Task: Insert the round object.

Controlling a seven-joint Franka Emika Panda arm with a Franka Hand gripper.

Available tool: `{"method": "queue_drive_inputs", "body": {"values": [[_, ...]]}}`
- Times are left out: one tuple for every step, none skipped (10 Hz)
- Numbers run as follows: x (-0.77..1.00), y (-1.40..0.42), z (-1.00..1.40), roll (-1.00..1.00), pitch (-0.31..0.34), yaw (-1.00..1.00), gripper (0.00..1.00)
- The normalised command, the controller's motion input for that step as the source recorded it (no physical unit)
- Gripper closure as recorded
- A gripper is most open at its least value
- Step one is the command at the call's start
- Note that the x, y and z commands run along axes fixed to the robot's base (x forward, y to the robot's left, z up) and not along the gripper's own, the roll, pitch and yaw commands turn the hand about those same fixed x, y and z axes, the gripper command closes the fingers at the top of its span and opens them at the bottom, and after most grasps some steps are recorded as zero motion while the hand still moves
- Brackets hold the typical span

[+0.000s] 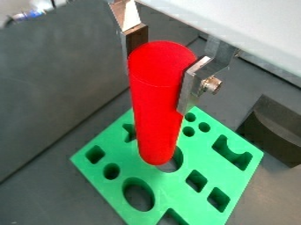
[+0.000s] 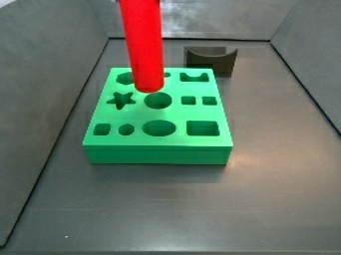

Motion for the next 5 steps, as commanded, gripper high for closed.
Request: {"method": "queue_drive_inputs", "body": {"values": [[0.20, 0.29, -0.40, -0.03, 0.039, 0.00, 1.00], [0.00, 0.05, -0.24, -0.10, 0.000, -0.07, 1.00], [0.00, 0.00, -0.25, -0.13, -0.011, -0.10, 1.00], [0.06, 0.00, -0.41, 0.00, 0.004, -0.06, 1.00], [0.04, 0.00, -0.27, 0.00, 0.011, -0.06, 1.00]]}}
